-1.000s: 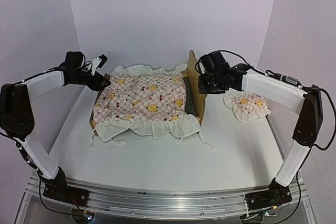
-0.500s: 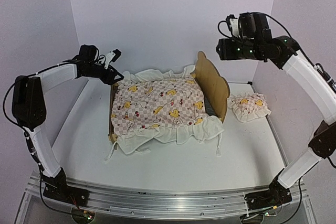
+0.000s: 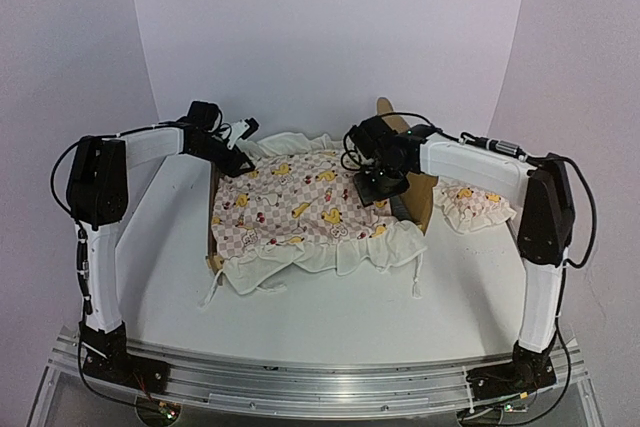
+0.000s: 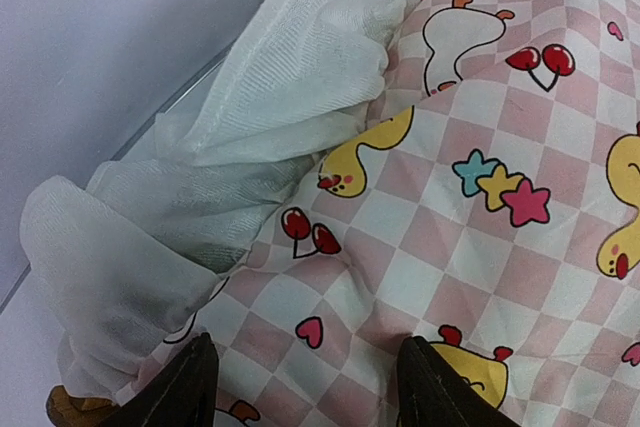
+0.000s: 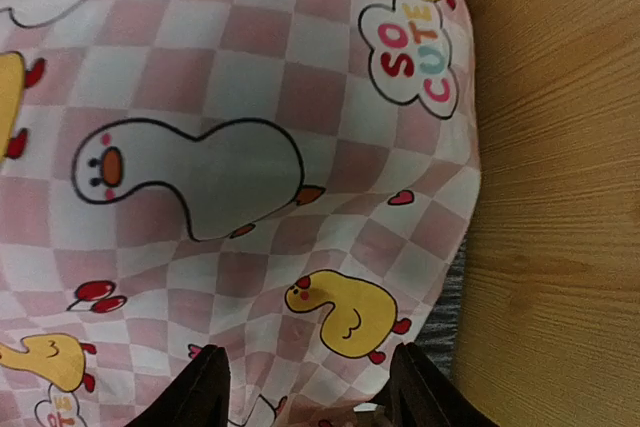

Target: Set up the pet bed

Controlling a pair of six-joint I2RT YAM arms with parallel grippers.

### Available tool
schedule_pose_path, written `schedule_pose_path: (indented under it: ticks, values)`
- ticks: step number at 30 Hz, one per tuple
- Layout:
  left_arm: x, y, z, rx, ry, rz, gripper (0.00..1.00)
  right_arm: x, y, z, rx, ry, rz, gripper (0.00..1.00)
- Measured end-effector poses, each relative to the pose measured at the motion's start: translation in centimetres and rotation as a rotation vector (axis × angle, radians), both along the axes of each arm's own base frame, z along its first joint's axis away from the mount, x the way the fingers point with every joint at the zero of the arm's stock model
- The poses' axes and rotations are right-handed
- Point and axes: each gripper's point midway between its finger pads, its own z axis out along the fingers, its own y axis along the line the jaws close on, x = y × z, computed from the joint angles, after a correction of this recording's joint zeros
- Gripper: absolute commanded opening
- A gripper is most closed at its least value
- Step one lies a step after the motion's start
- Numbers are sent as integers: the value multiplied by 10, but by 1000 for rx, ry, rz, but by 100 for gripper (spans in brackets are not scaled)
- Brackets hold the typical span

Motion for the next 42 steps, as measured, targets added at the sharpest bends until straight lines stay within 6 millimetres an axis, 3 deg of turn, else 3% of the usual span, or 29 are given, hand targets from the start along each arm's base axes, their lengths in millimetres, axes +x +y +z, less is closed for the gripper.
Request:
schedule_pose_path:
  ticks: [2,4,8,11,13,19,22,26,27,29,30,33,37,39,42]
  values:
    - [0,0,-2,10,-4,-6,56,1,-2,-13,0,30,-18,55]
    - [1,0,-6,27,-8,-9,43,4,-7,-18,15,50,-44,50]
    - [-2,1,-23,56,12,-18,7,12,-21,-31,39,89,-105,22]
    - [-6,1,-30,69,19,-31,0,16,-31,-43,38,116,-135,7]
    - [-6,2,-32,80,12,-41,0,16,-36,-51,34,133,-151,0]
    - [6,22,-27,98,-23,-14,0,18,-54,-50,-60,102,-173,0]
    - [17,36,-18,93,-53,6,0,20,-60,-37,-101,56,-170,0]
    - [21,36,-12,80,-81,-4,2,22,-66,-8,-114,-12,-168,1]
    - [21,35,-12,77,-83,-8,7,22,-68,-1,-111,-27,-171,2]
    - [19,33,-11,72,-85,-22,26,20,-68,4,-106,-31,-162,21]
    - [18,32,-11,72,-86,-33,34,18,-67,3,-101,-20,-148,30]
    - [13,32,-13,80,-81,-65,51,7,-65,-10,-100,69,-99,44]
    - [0,37,-4,91,-60,-96,59,-1,-56,-14,-73,168,-32,51]
    - [-9,39,11,94,-60,-125,61,2,-46,2,-31,159,-3,52]
    - [-27,35,55,83,-116,-205,59,15,-28,42,60,89,36,55]
